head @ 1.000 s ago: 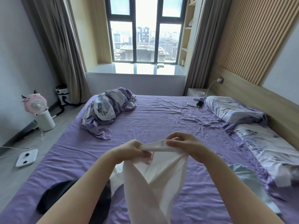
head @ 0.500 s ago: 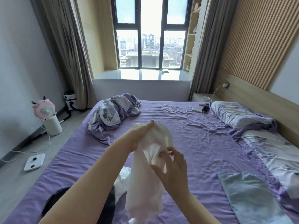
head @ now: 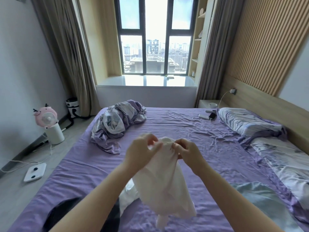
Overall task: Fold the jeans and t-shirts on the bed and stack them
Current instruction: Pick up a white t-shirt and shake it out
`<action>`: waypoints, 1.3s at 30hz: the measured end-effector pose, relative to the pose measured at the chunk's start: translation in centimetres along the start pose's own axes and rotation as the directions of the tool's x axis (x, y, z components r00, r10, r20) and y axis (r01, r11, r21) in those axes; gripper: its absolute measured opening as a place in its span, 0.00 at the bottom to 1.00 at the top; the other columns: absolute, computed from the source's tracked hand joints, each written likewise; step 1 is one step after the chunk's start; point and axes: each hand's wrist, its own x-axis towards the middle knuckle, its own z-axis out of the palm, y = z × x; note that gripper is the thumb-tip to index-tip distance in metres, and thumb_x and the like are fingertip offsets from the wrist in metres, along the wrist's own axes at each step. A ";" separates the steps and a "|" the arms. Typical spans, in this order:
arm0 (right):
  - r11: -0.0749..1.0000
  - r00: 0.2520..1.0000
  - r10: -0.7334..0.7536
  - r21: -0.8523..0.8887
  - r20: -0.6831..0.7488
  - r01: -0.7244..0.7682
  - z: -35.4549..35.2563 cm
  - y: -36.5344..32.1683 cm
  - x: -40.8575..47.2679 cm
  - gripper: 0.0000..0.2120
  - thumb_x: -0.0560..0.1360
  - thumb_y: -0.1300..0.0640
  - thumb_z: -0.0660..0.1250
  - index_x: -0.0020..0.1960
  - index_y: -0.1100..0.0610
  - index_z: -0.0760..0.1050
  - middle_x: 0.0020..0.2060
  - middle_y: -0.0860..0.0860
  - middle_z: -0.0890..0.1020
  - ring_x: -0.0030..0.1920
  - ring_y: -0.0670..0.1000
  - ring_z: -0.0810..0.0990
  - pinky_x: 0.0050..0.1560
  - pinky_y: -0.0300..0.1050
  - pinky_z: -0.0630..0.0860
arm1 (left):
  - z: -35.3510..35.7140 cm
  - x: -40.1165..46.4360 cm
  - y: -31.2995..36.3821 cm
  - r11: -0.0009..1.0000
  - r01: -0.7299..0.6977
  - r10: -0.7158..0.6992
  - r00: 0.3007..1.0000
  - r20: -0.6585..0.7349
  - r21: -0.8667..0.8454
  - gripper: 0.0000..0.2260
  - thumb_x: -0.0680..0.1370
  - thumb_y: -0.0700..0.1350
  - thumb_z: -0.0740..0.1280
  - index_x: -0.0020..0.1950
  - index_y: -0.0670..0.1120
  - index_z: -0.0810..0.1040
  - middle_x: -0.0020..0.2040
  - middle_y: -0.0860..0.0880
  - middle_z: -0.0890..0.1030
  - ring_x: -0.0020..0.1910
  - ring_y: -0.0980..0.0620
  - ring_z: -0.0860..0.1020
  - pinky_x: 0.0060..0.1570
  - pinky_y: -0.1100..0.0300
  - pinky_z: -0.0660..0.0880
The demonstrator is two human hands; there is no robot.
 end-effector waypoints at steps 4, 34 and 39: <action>0.998 0.998 -0.034 -0.043 0.051 0.037 -0.2 -0.9 0.2 0.09 0.75 0.62 0.65 0.39 0.51 0.77 0.34 0.48 0.81 0.36 0.47 0.78 0.41 0.48 0.78 | 3.0 -0.9 0.6 0.987 0.114 -0.090 0.976 0.198 -0.110 0.15 0.71 0.56 0.72 0.50 0.47 0.79 0.44 0.52 0.81 0.45 0.54 0.79 0.48 0.56 0.75; 0.966 0.997 -0.037 -0.251 0.073 0.054 -1.2 0.8 -0.7 0.09 0.72 0.56 0.72 0.36 0.56 0.75 0.31 0.51 0.78 0.35 0.49 0.76 0.42 0.48 0.74 | -1.1 4.8 -0.9 0.775 0.417 -0.491 0.871 -0.036 -0.476 0.09 0.82 0.44 0.57 0.54 0.38 0.69 0.53 0.33 0.77 0.54 0.36 0.77 0.55 0.39 0.74; 0.997 0.994 -0.020 -0.070 0.107 0.027 -1.3 0.3 -0.3 0.05 0.75 0.65 0.66 0.40 0.60 0.78 0.33 0.52 0.77 0.36 0.49 0.75 0.42 0.44 0.78 | 0.8 2.7 -1.9 0.962 0.261 -0.267 0.961 -0.071 -0.081 0.10 0.75 0.40 0.67 0.56 0.42 0.72 0.52 0.43 0.76 0.52 0.44 0.76 0.54 0.52 0.71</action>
